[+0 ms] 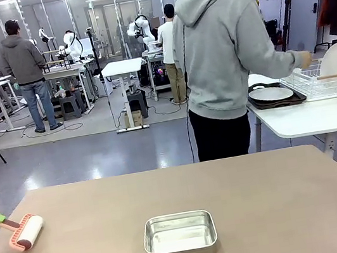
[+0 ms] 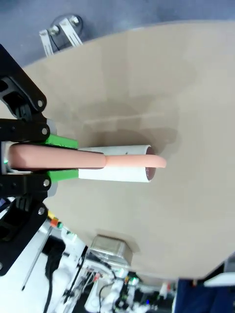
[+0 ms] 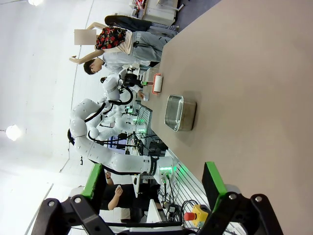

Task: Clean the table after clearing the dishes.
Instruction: When the right (or left) Handle tray is removed, use the right hand (or left hand) to clean the right (or left) side of the table with the Lint Roller.

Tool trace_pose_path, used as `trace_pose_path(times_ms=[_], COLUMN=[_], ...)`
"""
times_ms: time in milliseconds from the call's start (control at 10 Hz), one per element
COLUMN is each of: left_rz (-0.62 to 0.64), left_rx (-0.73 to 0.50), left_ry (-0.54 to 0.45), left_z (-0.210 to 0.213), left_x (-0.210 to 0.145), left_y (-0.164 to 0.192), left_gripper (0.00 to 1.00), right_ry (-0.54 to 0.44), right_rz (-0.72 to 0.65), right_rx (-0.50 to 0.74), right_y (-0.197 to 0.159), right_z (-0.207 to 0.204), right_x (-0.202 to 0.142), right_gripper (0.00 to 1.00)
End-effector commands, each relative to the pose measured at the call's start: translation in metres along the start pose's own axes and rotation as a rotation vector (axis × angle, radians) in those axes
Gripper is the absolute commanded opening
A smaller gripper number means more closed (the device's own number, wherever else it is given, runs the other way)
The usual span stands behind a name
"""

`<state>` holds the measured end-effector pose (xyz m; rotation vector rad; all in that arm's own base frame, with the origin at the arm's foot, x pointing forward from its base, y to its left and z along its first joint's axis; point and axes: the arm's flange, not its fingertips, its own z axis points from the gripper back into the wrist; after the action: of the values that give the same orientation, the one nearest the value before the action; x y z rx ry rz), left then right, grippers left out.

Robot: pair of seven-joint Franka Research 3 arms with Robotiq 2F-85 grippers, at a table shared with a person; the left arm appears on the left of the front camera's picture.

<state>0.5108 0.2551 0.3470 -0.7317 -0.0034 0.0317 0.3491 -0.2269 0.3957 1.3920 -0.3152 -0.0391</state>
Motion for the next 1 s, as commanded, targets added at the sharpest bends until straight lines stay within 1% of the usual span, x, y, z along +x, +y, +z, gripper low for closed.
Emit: trace_pose_path(times_ms=[0, 200, 400, 600, 700, 900], left_rz=[0.063, 0.093, 0.126, 0.124, 0.115, 0.103], left_rx=[0.162, 0.229, 0.337, 0.384, 0.4, 0.507], left_ry=[0.027, 0.029, 0.012, -0.01, -0.026, -0.038], left_z=[0.003, 0.014, 0.027, 0.036, 0.042, 0.048], left_x=[-0.018, -0.027, -0.038, -0.048, -0.054, -0.067], left_y=[-0.01, -0.034, -0.071, -0.11, -0.134, -0.195], left_gripper=[0.21, 0.21, 0.21, 0.21, 0.21, 0.21], right_ry=[0.0, 0.0, 0.0, 0.0, 0.0, 0.0], right_rz=[0.008, 0.008, 0.008, 0.008, 0.008, 0.008], right_rx=[0.001, 0.001, 0.001, 0.001, 0.001, 0.001], right_y=[0.003, 0.003, 0.003, 0.003, 0.003, 0.003], right_z=[0.0, 0.0, 0.0, 0.0, 0.0, 0.0], right_x=[-0.001, -0.001, -0.001, -0.001, -0.001, -0.001], right_gripper=[1.0, 1.0, 1.0, 1.0, 1.0, 1.0])
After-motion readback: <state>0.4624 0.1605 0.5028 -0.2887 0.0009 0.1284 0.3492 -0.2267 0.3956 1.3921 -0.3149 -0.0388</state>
